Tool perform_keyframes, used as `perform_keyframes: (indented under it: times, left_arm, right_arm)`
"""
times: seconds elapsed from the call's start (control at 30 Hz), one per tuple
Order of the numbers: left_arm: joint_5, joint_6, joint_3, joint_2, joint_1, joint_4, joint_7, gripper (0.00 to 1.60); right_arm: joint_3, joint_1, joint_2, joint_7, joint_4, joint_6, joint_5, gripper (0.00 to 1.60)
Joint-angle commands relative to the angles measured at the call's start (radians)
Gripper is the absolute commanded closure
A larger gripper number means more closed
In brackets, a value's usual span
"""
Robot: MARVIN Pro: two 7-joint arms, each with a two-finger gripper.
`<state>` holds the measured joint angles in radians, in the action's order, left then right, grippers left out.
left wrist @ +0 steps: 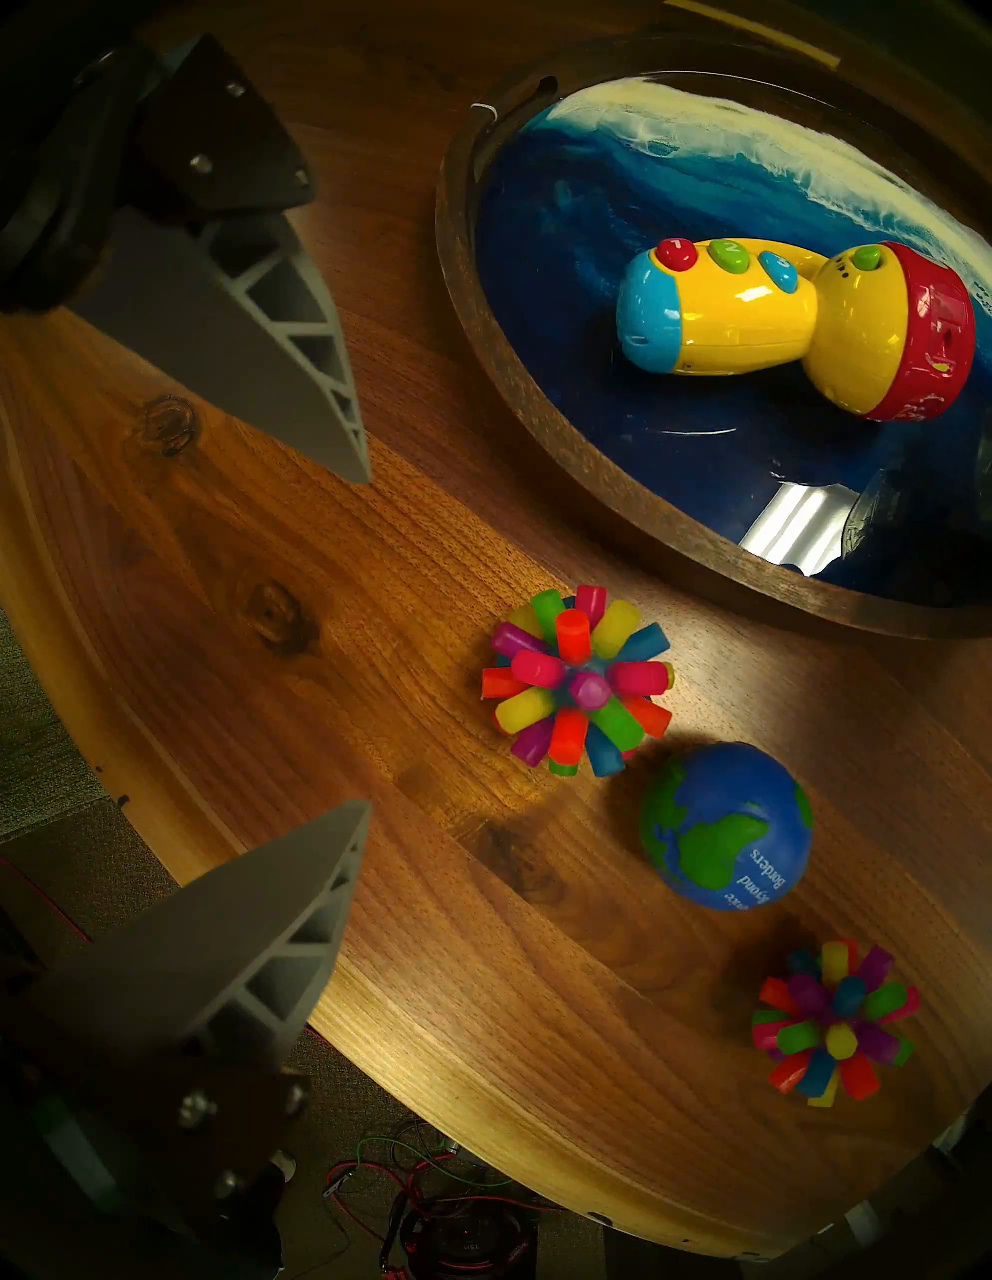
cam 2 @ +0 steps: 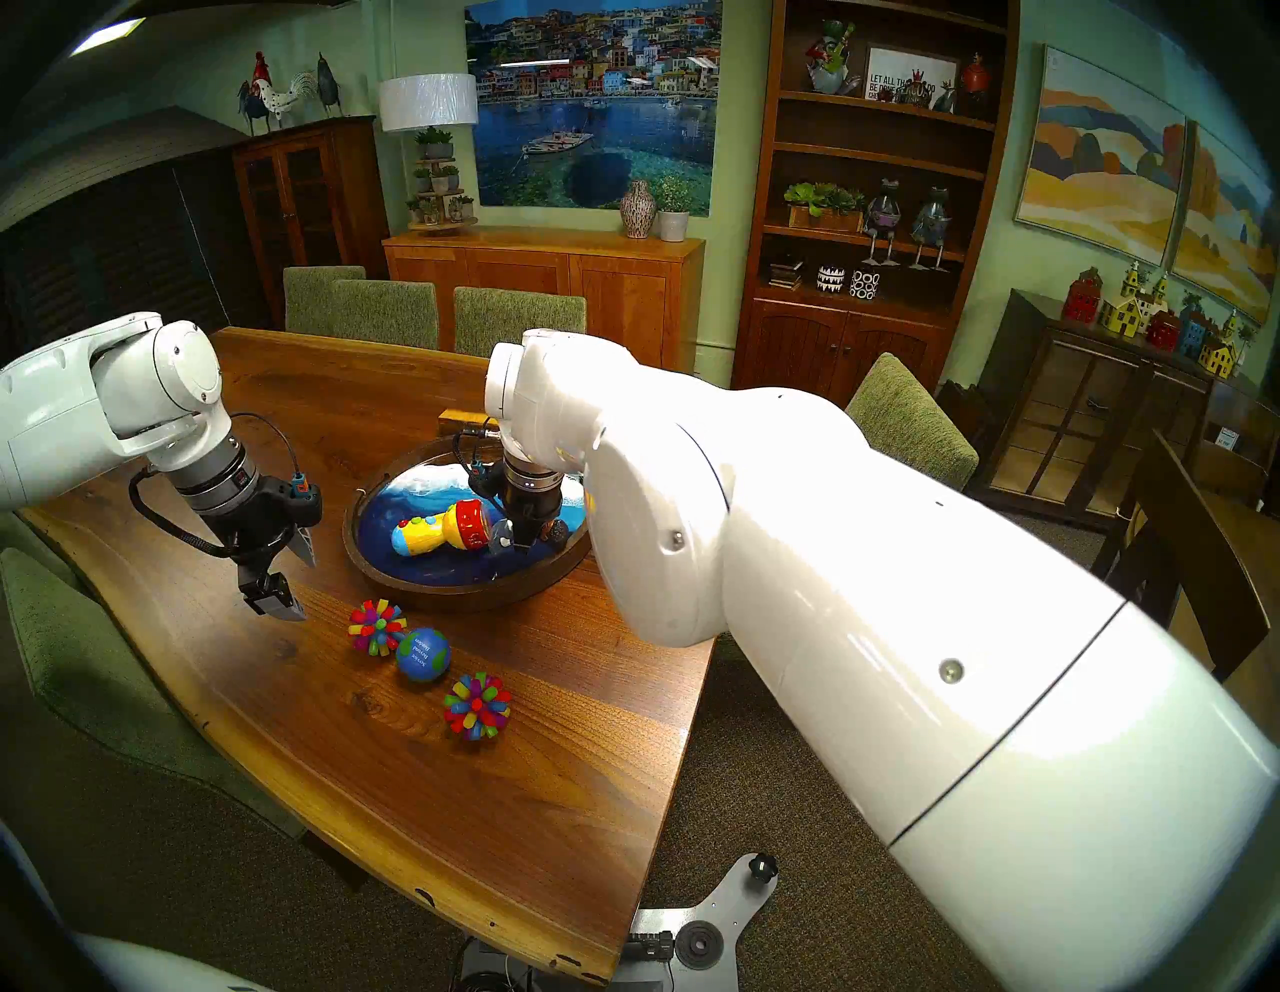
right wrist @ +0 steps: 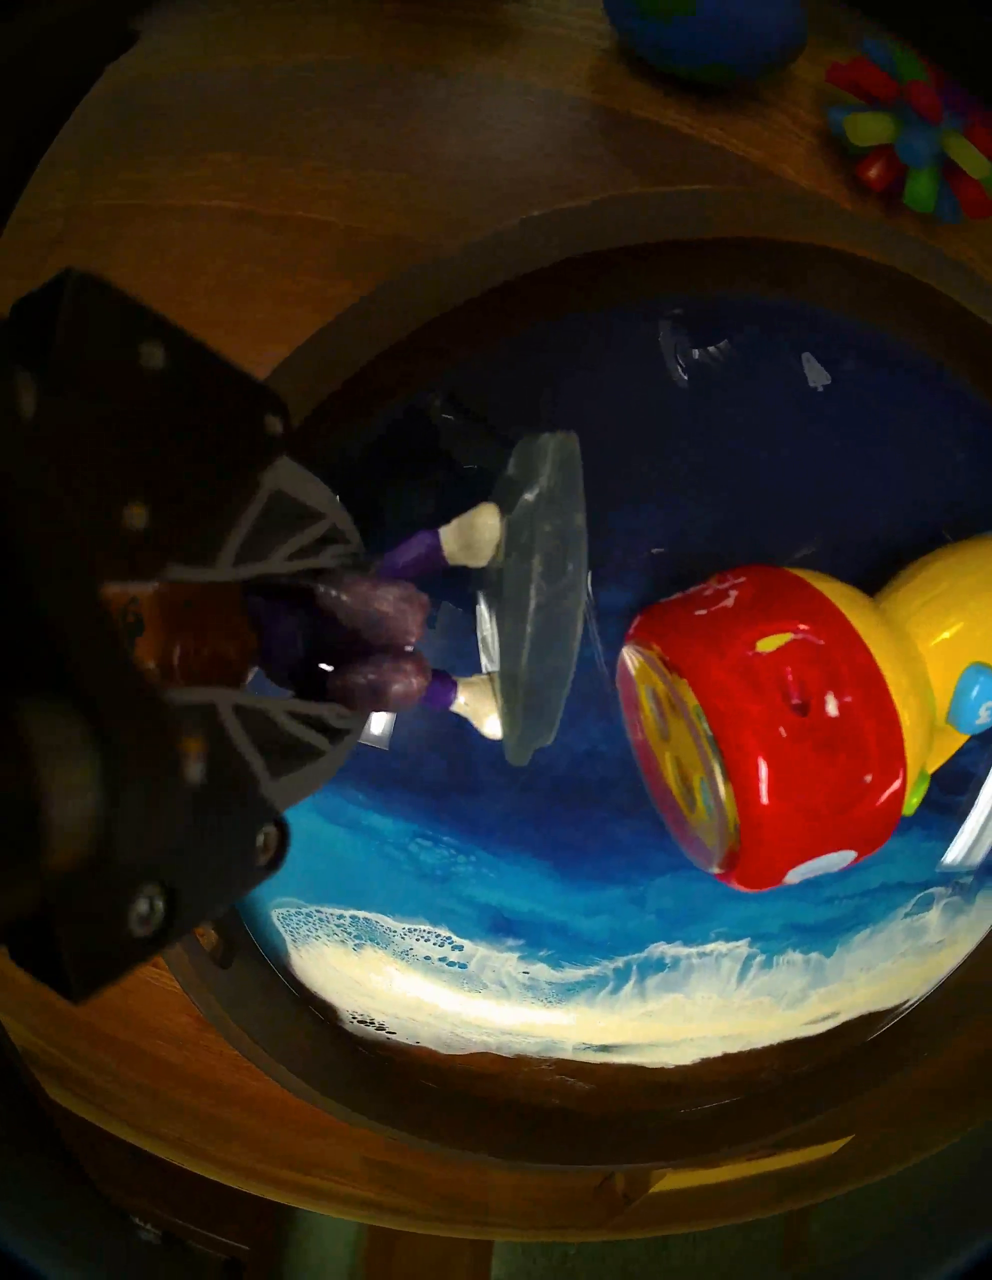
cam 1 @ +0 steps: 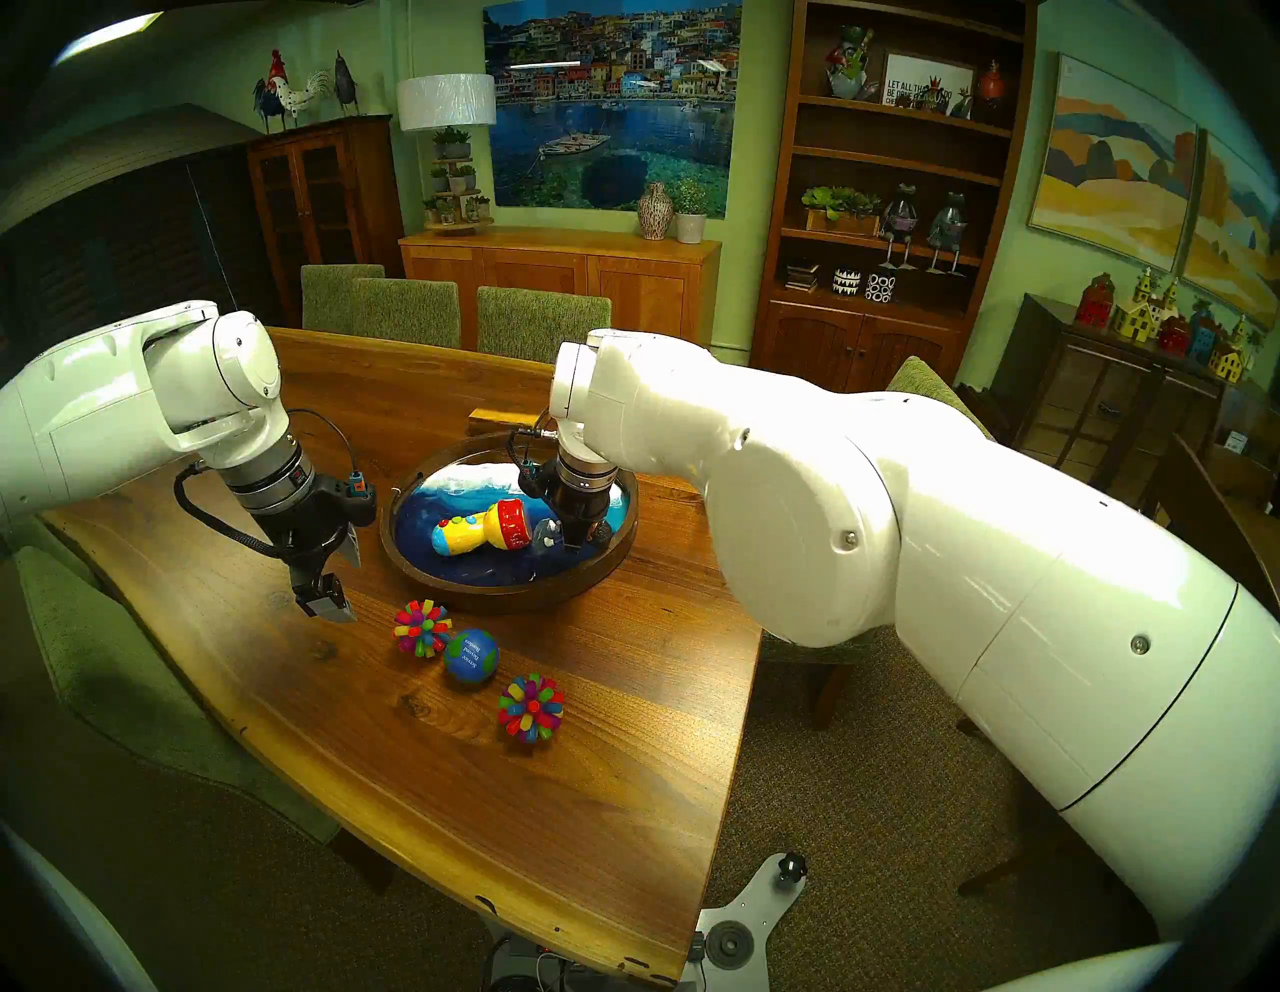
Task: Put toys in center tray
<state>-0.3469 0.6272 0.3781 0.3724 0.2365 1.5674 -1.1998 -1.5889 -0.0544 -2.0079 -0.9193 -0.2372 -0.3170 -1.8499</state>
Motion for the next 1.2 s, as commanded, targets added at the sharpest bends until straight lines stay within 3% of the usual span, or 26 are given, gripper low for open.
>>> perform_keyframes:
  times: [0.0, 0.53, 1.17]
  left_arm:
    - [0.001, -0.001, -0.023, -0.001, 0.029, 0.000, 0.002, 0.00]
    - [0.001, -0.001, -0.023, 0.000, 0.029, -0.001, 0.002, 0.00]
    - [0.000, -0.001, -0.022, 0.001, 0.027, -0.002, 0.002, 0.00]
  right_arm:
    - [-0.025, 0.010, 0.001, -0.025, 0.025, 0.060, 0.047, 1.60]
    - [-0.022, -0.009, 0.001, -0.060, 0.065, 0.186, 0.107, 1.60]
    - [0.015, -0.023, 0.001, -0.084, 0.095, 0.259, 0.160, 1.60]
